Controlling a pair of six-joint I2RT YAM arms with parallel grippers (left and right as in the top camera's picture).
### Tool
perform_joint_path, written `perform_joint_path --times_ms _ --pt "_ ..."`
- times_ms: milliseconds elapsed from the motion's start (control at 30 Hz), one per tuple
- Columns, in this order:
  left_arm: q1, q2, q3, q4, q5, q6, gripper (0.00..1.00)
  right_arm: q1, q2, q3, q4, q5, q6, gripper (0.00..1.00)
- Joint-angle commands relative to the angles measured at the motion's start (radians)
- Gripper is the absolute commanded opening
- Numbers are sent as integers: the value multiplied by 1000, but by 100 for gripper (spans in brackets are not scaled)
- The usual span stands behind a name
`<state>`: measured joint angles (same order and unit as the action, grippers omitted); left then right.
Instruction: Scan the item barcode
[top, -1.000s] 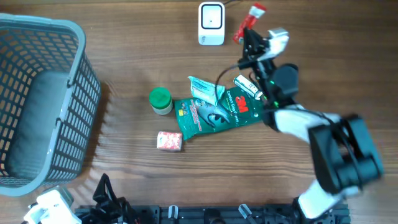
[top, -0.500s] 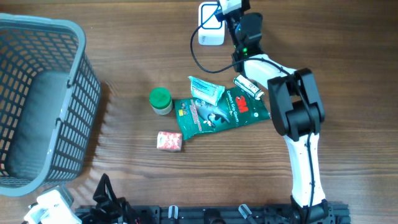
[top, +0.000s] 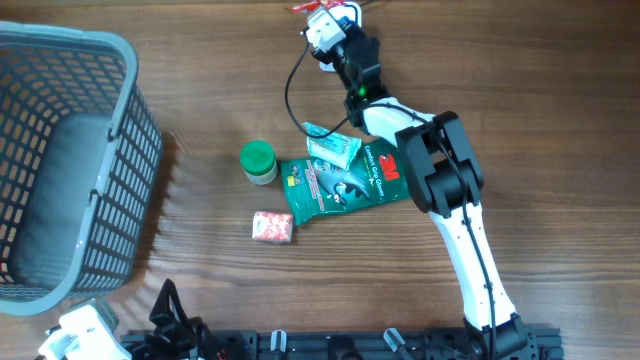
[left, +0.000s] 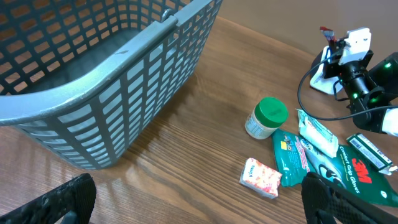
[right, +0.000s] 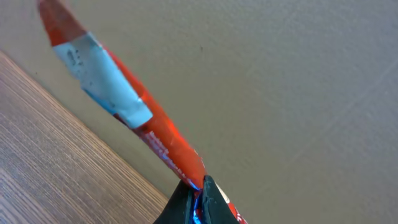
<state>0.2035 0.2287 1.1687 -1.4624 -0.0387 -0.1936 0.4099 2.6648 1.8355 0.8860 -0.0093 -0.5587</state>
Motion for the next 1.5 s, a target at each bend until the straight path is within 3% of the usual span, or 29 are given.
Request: perform_joint_path --times_ms 0,100,200,467,567,700,833,967,1167,1233,1267,1300,1333,1467 --pt "6 -5 0 3 5 -2 100 -1 20 13 -12 34 105 4" --pt "6 -5 0 3 5 -2 100 1 -34 13 -37 79 179 4" --pt "6 -5 0 3 5 -2 100 4 -165 13 -189 97 197 4" --pt "6 -5 0 3 5 -2 100 -19 -595 13 -861 161 413 4" --pt "6 -5 0 3 5 -2 100 -97 -643 13 -1096 206 453 4" --pt "6 -5 0 3 5 -2 100 -303 -643 3 -1417 257 614 4" --pt "6 -5 0 3 5 -2 100 -548 -635 -8 -1489 275 705 4" --pt "6 -5 0 3 5 -2 100 -766 -568 -112 -1400 537 768 4" --pt "6 -5 0 3 5 -2 100 -969 -436 -156 -1349 668 768 5" --pt "6 -5 0 3 5 -2 100 -1001 -436 -154 -1347 624 768 25" --pt "6 -5 0 3 5 -2 100 -1008 -444 -150 -1346 588 740 43" --pt "6 -5 0 3 5 -2 100 -1006 -456 -145 -1346 564 704 78" --pt "6 -5 0 3 5 -2 100 -995 -475 -141 -1346 532 687 100" --pt "6 -5 0 3 5 -2 100 -893 -608 -137 -1443 198 694 100"
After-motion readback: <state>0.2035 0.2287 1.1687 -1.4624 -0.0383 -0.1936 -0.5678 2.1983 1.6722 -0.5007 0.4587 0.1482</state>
